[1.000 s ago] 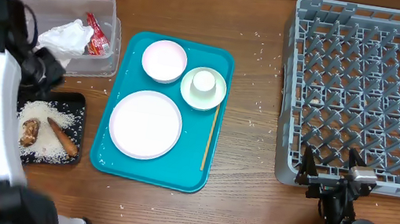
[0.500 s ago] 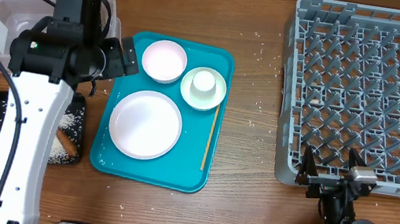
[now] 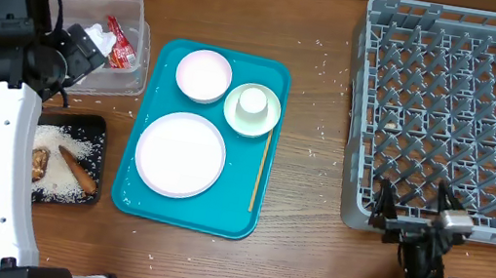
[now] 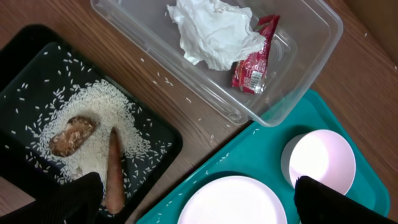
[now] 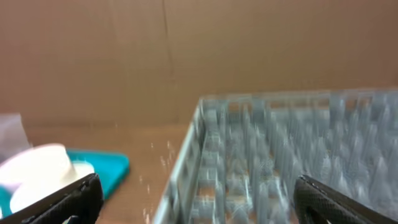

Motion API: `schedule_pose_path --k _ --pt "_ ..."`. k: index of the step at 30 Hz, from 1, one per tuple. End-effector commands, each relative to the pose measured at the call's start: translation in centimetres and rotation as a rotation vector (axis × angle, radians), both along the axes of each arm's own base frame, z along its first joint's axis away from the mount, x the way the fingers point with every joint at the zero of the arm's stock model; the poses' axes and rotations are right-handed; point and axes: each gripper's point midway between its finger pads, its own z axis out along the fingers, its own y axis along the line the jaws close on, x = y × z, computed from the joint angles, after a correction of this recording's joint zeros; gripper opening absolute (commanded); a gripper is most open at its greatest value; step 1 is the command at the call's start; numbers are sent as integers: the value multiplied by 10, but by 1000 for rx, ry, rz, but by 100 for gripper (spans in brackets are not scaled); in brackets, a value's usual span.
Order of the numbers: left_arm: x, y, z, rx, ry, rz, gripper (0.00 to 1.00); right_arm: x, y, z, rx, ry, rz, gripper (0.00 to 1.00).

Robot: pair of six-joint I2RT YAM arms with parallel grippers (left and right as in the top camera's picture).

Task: Sort waste into correct bins and load items into the dishwasher
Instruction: 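Reach the right gripper from the rack toward the pale green cup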

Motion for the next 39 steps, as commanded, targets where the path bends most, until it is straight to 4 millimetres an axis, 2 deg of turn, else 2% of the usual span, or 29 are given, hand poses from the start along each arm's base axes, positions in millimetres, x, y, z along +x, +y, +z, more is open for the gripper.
schedule_pose_path --k 1,3,7,11,13,17,20,23,27,30,33,35,37,39 --pt "0 -1 0 -25 -10 31 100 -13 36 20 98 -64 237 100" --pt "0 -1 0 -25 -10 31 100 -26 61 26 141 -61 409 100" --pt "0 -1 0 -25 -10 31 100 -38 65 52 235 -134 477 100" --pt "0 -1 0 -25 -10 31 100 -53 54 94 392 -278 486 100" --pt "0 -1 0 -25 -10 31 100 -67 39 123 478 -410 459 100" --pt "0 -1 0 -25 -10 31 100 -82 19 156 559 -541 399 100" --pt "0 -1 0 -25 -10 31 100 -83 14 178 566 -551 369 100" --pt "0 -1 0 -25 -10 31 100 -67 19 193 555 -446 365 100" --pt "0 -1 0 -25 -10 31 100 -30 48 206 395 -229 435 100" --pt "0 -1 0 -25 -10 31 100 4 77 220 327 -52 596 100" --pt "0 -1 0 -25 -10 31 100 27 102 228 294 65 744 100" --pt "0 -1 0 -25 -10 31 100 49 120 225 287 167 804 100" --pt "0 -1 0 -25 -10 31 100 74 140 214 255 262 814 100" --pt "0 -1 0 -25 -10 31 100 105 161 189 227 395 744 100"
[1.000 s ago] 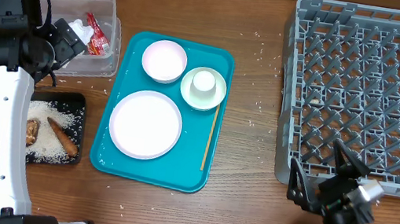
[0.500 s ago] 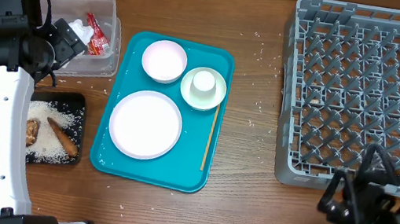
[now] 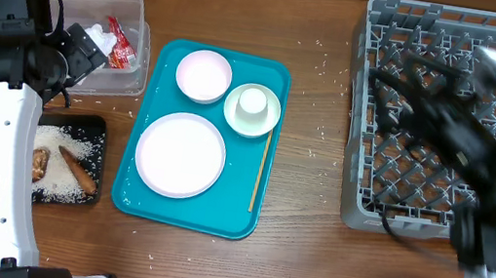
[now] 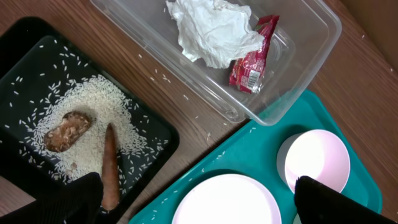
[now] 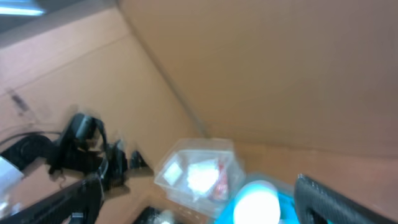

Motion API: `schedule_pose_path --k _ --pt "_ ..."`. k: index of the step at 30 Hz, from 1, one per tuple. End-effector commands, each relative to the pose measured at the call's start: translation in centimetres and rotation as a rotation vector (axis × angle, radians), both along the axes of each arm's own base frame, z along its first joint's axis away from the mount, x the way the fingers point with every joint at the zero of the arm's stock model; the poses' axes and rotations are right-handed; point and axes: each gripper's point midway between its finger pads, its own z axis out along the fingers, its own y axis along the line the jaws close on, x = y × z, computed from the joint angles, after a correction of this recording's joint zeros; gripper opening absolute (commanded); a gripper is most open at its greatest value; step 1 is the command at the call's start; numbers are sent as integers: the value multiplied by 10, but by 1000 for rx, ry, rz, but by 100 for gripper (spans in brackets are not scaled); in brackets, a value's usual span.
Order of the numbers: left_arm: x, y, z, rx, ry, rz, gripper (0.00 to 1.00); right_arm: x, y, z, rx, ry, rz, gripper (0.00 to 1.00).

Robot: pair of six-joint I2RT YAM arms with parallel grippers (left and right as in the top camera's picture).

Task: Sort waste into correct bins and load items into the dishwasher
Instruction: 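Reach the right gripper from the rack toward the pale green cup, then grasp the pale green cup on the teal tray with the right gripper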

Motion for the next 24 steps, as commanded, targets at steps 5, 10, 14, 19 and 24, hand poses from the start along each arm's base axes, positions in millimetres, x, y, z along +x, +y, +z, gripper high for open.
schedule_pose_path --k 5,10,14,19,24 --pt "0 1 1 -6 -6 13 100 71 70 -84 -388 230 -161 100" --pt "0 1 1 -6 -6 13 100 88 103 -160 -612 357 -245 100" --pt "0 1 1 -6 -6 13 100 85 129 -205 -680 410 -187 100" --pt "0 1 1 -6 -6 13 100 79 149 -230 -669 464 -128 100" --pt "0 1 1 -6 -6 13 100 86 145 -241 -653 505 -189 100"
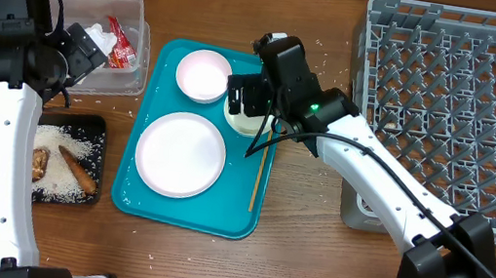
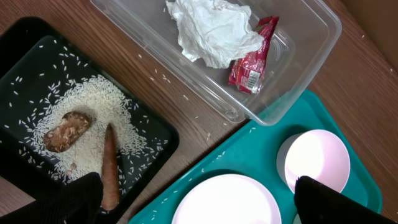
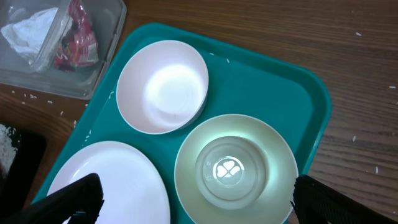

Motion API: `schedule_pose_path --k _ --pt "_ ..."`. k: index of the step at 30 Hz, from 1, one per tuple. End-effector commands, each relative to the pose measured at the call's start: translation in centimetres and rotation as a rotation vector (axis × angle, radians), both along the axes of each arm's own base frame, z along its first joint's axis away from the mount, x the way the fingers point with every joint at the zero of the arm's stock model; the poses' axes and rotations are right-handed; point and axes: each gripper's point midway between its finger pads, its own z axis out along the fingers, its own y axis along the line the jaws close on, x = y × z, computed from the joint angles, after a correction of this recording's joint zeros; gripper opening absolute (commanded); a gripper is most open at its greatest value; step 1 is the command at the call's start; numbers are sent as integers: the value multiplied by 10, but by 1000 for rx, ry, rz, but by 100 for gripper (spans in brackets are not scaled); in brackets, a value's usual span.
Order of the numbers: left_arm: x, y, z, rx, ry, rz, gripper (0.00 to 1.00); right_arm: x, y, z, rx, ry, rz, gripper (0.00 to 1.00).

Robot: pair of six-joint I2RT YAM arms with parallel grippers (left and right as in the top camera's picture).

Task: Sort waste into correct bins and load items into the dishwasher
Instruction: 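Grasp the pale green cup on the teal tray with the right gripper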

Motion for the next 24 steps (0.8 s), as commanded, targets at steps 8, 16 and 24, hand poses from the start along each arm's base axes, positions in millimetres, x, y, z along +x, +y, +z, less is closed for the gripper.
schedule_pose_path --k 8,16,24 --pt "0 1 1 -6 -6 13 100 21 -13 -29 -63 2 -194 100" --pt "0 1 1 -6 -6 13 100 20 2 -55 -92 8 -183 100" --pt "0 1 1 -6 -6 13 100 18 3 -79 -131 35 -205 100"
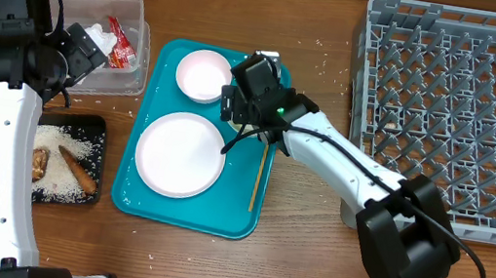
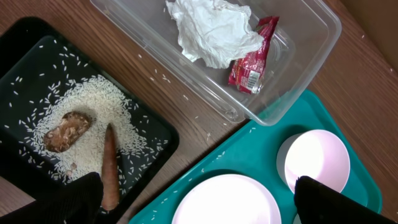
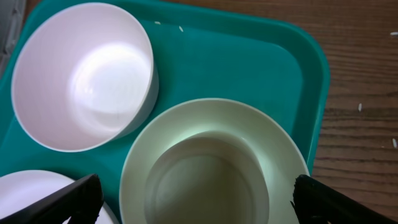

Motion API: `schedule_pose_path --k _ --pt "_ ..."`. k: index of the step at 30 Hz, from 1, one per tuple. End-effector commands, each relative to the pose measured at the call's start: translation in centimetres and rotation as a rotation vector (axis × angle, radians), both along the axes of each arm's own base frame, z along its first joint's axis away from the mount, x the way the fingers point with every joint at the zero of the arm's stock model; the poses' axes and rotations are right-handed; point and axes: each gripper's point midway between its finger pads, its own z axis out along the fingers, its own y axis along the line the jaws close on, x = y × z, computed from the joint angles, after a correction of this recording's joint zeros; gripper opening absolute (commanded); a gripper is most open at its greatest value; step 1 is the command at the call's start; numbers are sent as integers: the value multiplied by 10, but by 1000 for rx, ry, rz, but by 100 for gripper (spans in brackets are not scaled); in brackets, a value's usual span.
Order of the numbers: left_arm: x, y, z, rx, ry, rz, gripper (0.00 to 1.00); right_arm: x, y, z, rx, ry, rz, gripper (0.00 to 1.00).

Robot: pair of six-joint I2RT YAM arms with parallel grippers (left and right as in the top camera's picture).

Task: Sort waste into correct bins and load items into the dishwasher
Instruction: 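Grasp the pale green cup on the teal tray with the right gripper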

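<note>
A teal tray point(image 1: 231, 201) holds a white bowl point(image 1: 202, 75), a large white plate point(image 1: 180, 154), a wooden chopstick point(image 1: 259, 175) and a pale green saucer point(image 3: 273, 146) with a cup point(image 3: 205, 183) on it. My right gripper point(image 1: 250, 110) hangs close over that cup; in its wrist view the gripper point(image 3: 199, 208) is open, with a finger on either side of the saucer. My left gripper point(image 1: 79, 47) is open and holds nothing, high over the gap between the bins; its wrist view point(image 2: 199, 205) looks down on them. The grey dishwasher rack point(image 1: 459, 111) stands at the right.
A clear bin point(image 1: 128, 82) at the back left holds a white tissue point(image 2: 211, 31) and a red wrapper point(image 2: 252, 59). A black tray point(image 1: 93, 131) below it holds rice, a carrot point(image 2: 111, 168) and a brown lump. Loose rice grains lie on the wood.
My right gripper has come down closer to the green saucer and cup, which now fill its wrist view. The left arm has not moved.
My right arm was first folded at the table's front edge by the rack. Then it was over the rack, blurred. Then it hung open above the tray's bowl and saucer, and now it is low over the cup. The left arm stayed still throughout.
</note>
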Motion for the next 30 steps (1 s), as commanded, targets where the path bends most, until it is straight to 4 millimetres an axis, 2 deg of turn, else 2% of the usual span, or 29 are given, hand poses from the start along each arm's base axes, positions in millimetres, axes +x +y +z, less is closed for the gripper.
schedule_pose_path --k 1,6,8,12,16,18,22,25,28,30 --pt "0 1 1 -6 -6 13 100 7 1 1 -4 -20 -24 100" --pt "0 1 1 -6 -6 13 100 6 0 -5 -1 -5 -44 99" --pt "0 1 1 -6 -6 13 100 5 0 -10 -2 8 -56 95" --pt "0 1 1 -6 -6 13 100 2 -2 -15 -10 27 -63 78" --pt "0 1 1 -6 -6 13 100 1 -2 -13 -2 38 -81 73" --pt "0 1 1 -6 -6 13 100 1 -1 -5 1 35 -82 71" --pt "0 1 1 -6 -6 13 100 8 -5 30 22 -11 -99 66" --pt "0 1 1 -6 -6 13 100 16 -14 70 41 -78 -131 60" --pt "0 1 1 -6 -6 13 100 24 -33 115 87 -143 -172 58" --pt "0 1 1 -6 -6 13 100 29 -56 141 106 -177 -216 59"
